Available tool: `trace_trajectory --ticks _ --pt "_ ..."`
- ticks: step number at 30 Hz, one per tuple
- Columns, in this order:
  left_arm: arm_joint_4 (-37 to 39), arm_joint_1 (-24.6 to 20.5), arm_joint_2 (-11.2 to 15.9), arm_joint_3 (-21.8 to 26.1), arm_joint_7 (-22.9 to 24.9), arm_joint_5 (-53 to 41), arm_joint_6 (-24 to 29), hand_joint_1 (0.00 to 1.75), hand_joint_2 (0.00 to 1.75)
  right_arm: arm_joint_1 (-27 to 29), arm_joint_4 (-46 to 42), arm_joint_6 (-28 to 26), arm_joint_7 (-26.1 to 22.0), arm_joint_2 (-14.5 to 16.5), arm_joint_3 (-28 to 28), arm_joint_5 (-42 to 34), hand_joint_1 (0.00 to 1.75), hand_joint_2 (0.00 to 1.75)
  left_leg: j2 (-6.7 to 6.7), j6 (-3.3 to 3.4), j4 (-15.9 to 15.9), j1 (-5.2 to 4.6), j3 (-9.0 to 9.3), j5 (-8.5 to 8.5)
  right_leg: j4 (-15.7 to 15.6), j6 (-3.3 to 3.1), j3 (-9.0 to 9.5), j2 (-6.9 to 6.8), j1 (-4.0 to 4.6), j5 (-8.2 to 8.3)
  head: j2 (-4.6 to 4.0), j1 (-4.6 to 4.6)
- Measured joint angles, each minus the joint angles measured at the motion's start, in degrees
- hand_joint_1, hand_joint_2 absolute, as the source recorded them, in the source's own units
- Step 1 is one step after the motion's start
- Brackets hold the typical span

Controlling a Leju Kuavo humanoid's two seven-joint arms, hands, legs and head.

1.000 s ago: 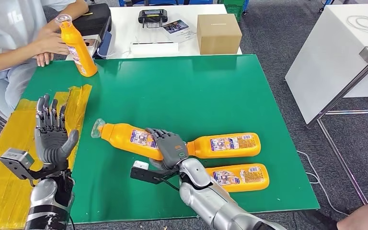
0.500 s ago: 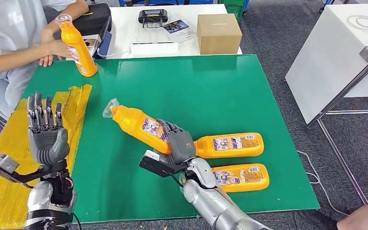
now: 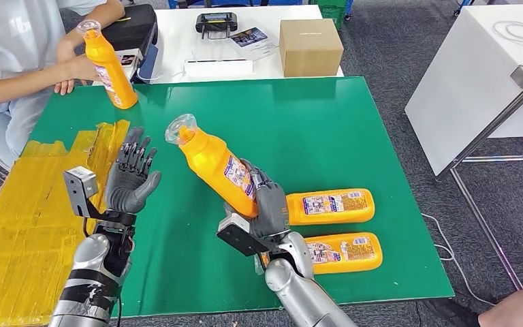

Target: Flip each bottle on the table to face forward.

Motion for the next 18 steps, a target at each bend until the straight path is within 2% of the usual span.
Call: trace_trajectory --ticks 7,18 --pt "-1.13 0.67 0.16 -2.65 -0.75 0.92 -0.52 0.0 1.75 0.13 0.27 2.27 0.64 0.0 -0.45 -0.31 1.75 1.75 0.0 0.0 -0.01 0.0 -0.02 0.0 0.0 0.0 0.0 -0.01 0.01 0.0 0.0 0.01" --pt "-3.63 2.47 0.31 -4.13 -1.57 2.89 -2.33 0.0 1.75 -0.75 2.44 5.38 1.2 0.01 -0.78 -1.92 1.75 1.75 -0.01 0.0 -0.01 0.0 -0.04 0.0 0.0 0.0 0.01 -0.01 0.0 0.0 0.0 0.0"
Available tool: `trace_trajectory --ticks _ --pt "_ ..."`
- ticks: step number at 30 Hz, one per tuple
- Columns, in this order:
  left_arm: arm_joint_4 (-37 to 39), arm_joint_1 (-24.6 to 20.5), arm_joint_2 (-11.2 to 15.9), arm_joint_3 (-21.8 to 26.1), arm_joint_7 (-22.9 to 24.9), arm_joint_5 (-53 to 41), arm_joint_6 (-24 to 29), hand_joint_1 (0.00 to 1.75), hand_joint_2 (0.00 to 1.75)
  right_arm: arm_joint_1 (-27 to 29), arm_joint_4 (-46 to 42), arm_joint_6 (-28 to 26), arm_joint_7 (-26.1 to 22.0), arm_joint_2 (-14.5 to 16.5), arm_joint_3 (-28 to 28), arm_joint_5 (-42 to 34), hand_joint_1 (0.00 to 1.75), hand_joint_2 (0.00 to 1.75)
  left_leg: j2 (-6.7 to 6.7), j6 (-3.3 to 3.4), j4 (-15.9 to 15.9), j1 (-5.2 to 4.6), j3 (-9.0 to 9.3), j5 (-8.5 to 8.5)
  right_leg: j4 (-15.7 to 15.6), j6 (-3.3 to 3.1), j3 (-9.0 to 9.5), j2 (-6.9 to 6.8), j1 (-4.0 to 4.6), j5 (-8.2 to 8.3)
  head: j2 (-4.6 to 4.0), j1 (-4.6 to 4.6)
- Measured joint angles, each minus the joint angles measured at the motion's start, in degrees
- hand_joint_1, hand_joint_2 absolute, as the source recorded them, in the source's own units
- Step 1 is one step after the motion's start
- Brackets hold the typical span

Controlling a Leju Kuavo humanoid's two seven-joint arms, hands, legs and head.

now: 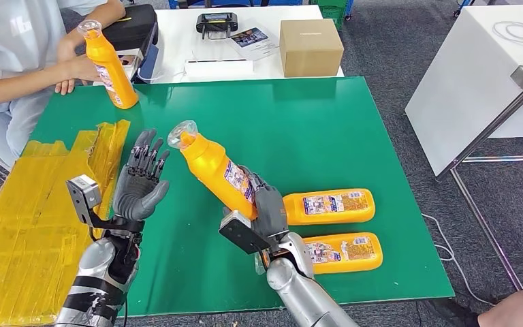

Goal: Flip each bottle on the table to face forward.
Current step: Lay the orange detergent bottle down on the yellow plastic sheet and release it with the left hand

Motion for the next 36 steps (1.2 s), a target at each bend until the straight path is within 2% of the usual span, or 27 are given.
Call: trace_trajectory --ticks 12,17,21,36 --pt "-0.14 -0.05 0.02 -1.55 0.19 -0.56 -0.15 0.0 1.75 -1.75 1.9 -1.08 -0.75 1.19 -0.1 1.94 1.75 1.75 0.0 0.0 0.0 0.0 0.0 0.0 0.0 0.0 -0.01 0.0 0.0 0.0 0.0 0.01" --pt "1.94 -1.33 0.02 -2.19 0.95 -2.5 2.22 0.0 1.75 -1.72 1.84 -4.75 -1.55 2.49 1.72 6.02 1.75 1.75 0.01 0.0 0.0 0.0 0.01 0.0 0.0 0.0 -0.02 0.0 0.0 0.0 0.0 0.0" --pt "4.56 -2.76 0.02 -2.45 1.09 -3.62 4.16 0.0 1.75 -1.44 1.13 -6.68 -0.36 3.13 3.84 8.61 1.75 1.75 -0.02 0.0 0.0 0.01 0.0 0.01 0.01 0.0 -0.01 -0.02 0.01 0.0 0.0 0.01" --pt "7.14 -3.63 0.11 -1.76 -0.49 -2.1 4.83 0.0 1.75 -2.94 2.82 -4.88 3.24 3.25 9.05 8.26 1.74 1.75 -0.01 0.0 0.0 0.01 -0.01 0.01 0.01 0.0 -0.01 -0.02 0.01 0.0 0.0 0.01"
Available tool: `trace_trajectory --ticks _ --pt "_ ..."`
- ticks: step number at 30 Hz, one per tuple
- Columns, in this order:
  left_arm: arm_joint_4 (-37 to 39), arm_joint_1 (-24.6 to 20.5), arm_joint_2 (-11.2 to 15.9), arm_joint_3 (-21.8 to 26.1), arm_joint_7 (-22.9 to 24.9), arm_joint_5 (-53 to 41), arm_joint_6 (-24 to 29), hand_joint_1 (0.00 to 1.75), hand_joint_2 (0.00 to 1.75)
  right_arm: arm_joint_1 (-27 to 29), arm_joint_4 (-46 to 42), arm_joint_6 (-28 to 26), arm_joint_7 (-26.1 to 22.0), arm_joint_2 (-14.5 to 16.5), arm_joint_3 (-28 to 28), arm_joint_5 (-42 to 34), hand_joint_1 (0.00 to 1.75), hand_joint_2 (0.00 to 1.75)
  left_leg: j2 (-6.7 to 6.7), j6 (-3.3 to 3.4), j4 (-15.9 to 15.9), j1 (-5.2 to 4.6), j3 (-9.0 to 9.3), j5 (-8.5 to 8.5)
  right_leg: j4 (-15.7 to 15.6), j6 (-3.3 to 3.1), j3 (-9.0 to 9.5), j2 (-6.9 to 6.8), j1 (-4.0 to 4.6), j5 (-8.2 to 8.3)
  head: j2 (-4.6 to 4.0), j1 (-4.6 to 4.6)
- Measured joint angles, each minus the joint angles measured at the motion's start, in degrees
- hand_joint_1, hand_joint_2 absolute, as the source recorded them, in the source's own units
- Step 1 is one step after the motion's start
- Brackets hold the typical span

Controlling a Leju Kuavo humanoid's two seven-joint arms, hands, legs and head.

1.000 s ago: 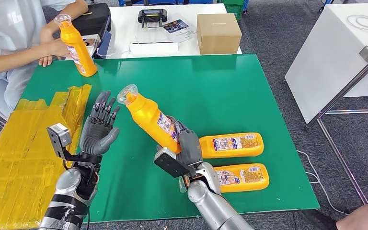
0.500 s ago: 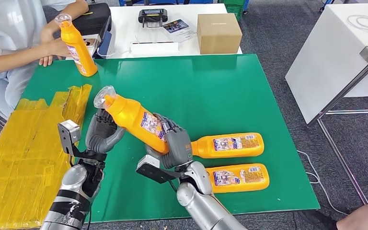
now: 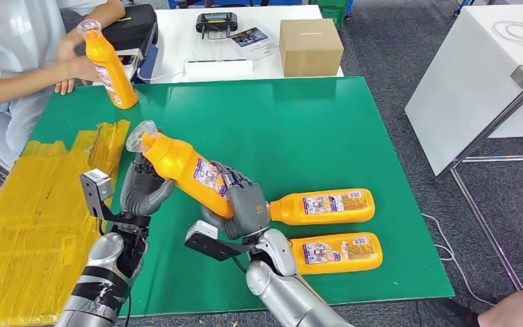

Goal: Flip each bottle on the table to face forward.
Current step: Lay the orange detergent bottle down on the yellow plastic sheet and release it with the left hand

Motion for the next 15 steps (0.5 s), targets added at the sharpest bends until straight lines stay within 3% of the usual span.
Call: trace_trajectory --ticks 15 --pt "-2.75 1.94 -0.01 0.73 -0.2 4.68 -4.31 0.0 1.75 -3.32 5.41 3.14 -0.03 0.51 4.1 -3.12 1.75 1.75 0.01 0.0 0.0 0.0 0.0 0.0 0.0 0.0 -0.01 0.0 -0.01 0.0 0.0 -0.01"
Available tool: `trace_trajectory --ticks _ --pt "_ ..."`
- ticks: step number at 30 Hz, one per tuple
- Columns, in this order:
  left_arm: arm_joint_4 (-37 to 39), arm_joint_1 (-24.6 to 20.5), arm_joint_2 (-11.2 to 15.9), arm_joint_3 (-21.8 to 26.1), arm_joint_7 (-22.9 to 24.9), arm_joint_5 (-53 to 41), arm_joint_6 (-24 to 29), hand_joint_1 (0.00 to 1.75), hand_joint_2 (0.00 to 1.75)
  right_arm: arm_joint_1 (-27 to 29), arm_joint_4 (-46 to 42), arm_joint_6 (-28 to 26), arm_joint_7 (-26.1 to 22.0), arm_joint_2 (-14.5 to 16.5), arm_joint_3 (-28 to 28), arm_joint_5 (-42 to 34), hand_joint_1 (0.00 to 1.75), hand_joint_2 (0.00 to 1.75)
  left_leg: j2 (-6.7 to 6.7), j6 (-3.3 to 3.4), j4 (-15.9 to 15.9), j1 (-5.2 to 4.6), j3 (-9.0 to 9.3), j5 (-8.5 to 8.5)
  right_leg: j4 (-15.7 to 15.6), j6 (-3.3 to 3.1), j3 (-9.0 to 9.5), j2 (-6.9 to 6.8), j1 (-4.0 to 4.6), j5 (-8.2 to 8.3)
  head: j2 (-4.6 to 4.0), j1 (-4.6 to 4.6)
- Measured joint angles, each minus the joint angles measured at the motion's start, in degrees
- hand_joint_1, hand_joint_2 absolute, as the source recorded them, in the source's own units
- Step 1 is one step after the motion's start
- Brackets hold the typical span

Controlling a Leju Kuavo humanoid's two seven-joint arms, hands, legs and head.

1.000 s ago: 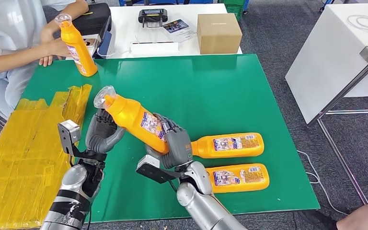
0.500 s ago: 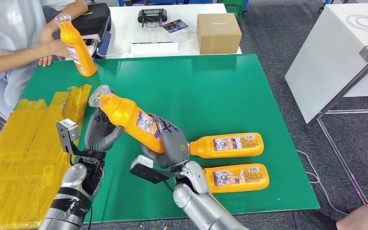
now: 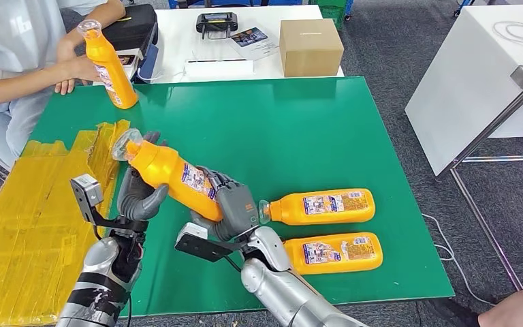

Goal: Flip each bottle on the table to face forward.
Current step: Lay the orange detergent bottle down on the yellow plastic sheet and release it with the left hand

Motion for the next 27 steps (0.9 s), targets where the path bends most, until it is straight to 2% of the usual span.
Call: trace_trajectory --ticks 13,17,27 --pt "-0.75 -0.07 -0.1 -0.54 0.21 1.44 -2.68 0.02 1.75 -0.08 2.57 1.08 -0.36 0.16 1.76 -1.18 1.74 1.75 0.01 0.0 0.0 0.0 0.0 0.0 0.0 0.0 -0.01 0.0 0.0 0.0 0.0 0.0" --pt "-0.75 -0.08 -0.1 -0.72 0.14 1.66 -2.84 1.73 1.75 -0.24 3.09 1.04 -0.45 0.16 1.91 -1.67 1.74 1.75 0.01 0.0 0.0 0.0 0.0 0.0 0.0 0.0 -0.01 0.0 0.0 0.0 0.0 0.01" --pt "-0.75 -0.07 -0.08 -1.56 -0.91 -0.4 -1.19 1.75 1.75 -0.31 4.03 -0.02 -0.79 0.13 1.9 -2.54 1.75 1.75 0.01 0.0 0.0 0.0 0.01 0.0 0.0 0.0 -0.01 0.0 0.0 0.0 0.0 0.0"
